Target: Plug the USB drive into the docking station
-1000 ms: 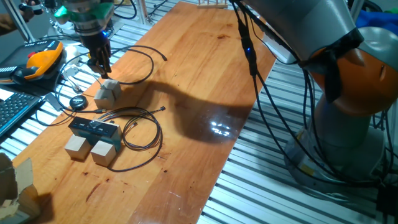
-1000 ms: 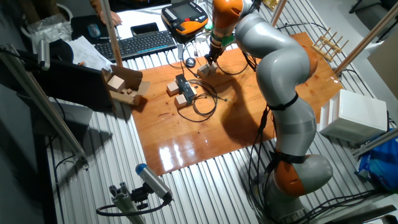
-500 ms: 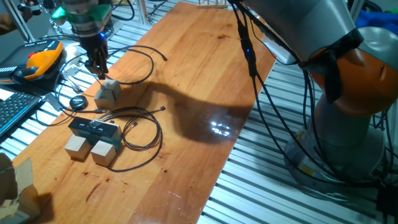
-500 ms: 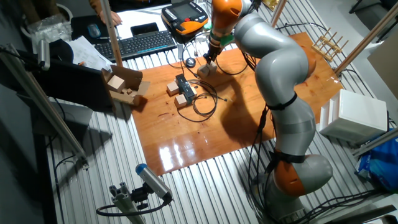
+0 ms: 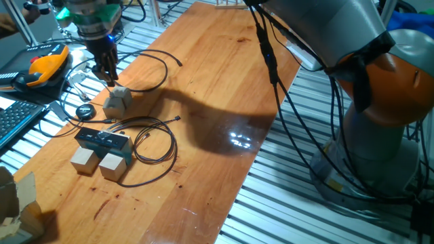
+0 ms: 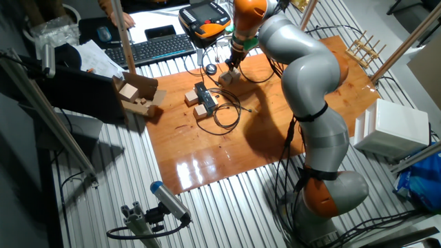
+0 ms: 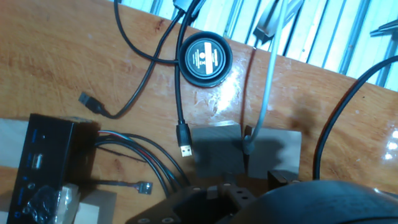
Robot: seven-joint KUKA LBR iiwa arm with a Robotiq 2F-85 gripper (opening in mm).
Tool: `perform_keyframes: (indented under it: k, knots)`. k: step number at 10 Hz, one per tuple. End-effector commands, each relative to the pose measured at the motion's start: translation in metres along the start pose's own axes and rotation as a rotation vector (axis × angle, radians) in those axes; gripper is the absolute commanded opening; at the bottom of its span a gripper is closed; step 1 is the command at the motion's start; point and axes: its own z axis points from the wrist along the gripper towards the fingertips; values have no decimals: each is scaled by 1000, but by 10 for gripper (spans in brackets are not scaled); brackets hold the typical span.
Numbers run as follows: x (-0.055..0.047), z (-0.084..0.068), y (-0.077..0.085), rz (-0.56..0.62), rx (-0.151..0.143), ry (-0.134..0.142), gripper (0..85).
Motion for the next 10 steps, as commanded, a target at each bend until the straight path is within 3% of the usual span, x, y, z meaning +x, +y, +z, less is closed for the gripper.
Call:
perform_keyframes:
  k: [1,4,6,10]
  knots:
    - [0,0,0,1,1,-2,340]
    - [-8,7,-4,1,1,-9,340]
    - [-8,10,-4,4,5,-6,340]
    - [-12,34,-5,-1,-7,-25,340]
